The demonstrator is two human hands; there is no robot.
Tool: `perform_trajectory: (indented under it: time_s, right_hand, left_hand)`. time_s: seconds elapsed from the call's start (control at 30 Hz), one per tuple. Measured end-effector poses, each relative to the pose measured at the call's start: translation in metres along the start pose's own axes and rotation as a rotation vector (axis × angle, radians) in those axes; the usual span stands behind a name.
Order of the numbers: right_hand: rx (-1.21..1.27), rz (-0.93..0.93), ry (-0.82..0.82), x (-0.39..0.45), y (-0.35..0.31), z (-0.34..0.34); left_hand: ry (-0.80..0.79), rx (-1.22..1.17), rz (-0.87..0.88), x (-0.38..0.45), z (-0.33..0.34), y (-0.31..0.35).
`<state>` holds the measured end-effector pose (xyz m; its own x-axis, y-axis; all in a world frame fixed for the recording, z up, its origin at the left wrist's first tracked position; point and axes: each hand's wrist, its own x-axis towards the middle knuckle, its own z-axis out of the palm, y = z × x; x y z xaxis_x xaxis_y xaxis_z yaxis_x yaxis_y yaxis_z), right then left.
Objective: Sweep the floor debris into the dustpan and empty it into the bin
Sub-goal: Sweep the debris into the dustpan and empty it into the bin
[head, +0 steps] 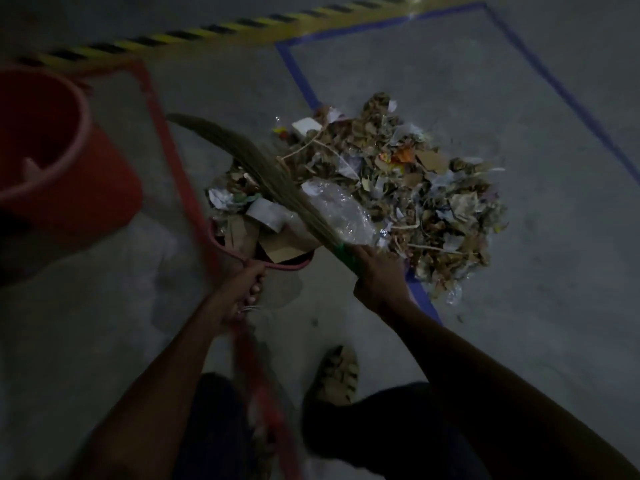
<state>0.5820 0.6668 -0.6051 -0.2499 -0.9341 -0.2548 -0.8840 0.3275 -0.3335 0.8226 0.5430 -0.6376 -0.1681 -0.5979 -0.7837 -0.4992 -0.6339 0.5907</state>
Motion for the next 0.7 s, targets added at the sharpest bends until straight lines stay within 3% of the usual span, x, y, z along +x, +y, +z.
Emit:
perform_trajectory:
  time_s: [0.27,0.7]
  right_hand:
    - [0.121,-0.015,0.029,-0.103,-0.097,-0.109]
    - [0.29,0.087,0.105,-0.249,-0.217,-0.246]
  left_hand:
    - [-0.04,-0.088,0.009,-0.182,-0.071,0.035]
    - [-0.088,-0.142,-0.011,-0.392,-0.143,0.08]
